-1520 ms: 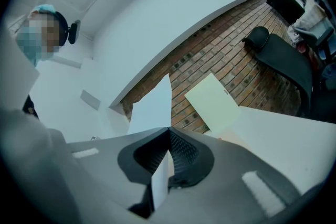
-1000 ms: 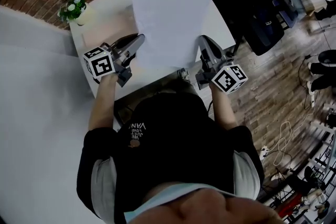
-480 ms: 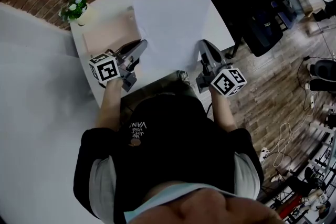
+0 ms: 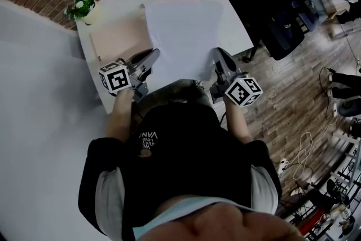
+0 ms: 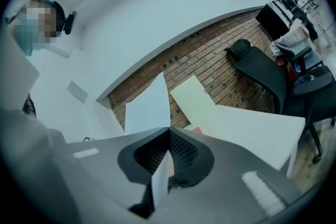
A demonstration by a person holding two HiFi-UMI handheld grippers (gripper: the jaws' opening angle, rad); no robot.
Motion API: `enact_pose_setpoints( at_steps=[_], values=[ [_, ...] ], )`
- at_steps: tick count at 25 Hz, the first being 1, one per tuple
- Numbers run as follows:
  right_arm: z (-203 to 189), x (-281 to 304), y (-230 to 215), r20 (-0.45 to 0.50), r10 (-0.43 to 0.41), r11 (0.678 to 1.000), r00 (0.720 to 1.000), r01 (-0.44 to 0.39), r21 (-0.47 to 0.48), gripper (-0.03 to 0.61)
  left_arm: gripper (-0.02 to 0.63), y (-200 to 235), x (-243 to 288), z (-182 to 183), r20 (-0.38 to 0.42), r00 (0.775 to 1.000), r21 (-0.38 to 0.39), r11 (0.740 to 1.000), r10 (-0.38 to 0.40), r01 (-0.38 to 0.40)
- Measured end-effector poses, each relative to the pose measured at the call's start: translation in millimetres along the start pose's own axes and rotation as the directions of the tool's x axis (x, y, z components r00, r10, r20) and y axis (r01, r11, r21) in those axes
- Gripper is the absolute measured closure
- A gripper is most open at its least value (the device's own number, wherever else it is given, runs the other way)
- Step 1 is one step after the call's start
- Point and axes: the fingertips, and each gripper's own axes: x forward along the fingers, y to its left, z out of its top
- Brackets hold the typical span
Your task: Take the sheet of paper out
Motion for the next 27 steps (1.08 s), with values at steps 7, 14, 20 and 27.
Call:
enact_pose_setpoints(
  at_steps=[7,14,20,27],
  values=[
    [-12,-4,3,-0.009,-0.016,1.000,1.000,0.016,0.007,0.578,0.612,2,-9,-9,-0.006,1.000,-0.014,1.000,0.002,-0.002],
    [-19,-5,5,-0.011,-0.024,1.000,1.000,0.024,0.012,0.578,0.612,3,-15,-14,0.001,1.000,-0.028,1.000,0.002,-0.002],
    [-19,-1,6,-0.014,-0.024,1.000,1.000,0.024,0.010,0.578,0.612,4,-17,-14,0.008,1.000,-0.045,0.999,0.002,-0.002],
    [-20,4,6,-0.017,-0.020,1.000,1.000,0.020,0.013,0.578,0.612,8,-18,-12,0.019,1.000,-0.067,0.998,0.012,-0.011]
  ],
)
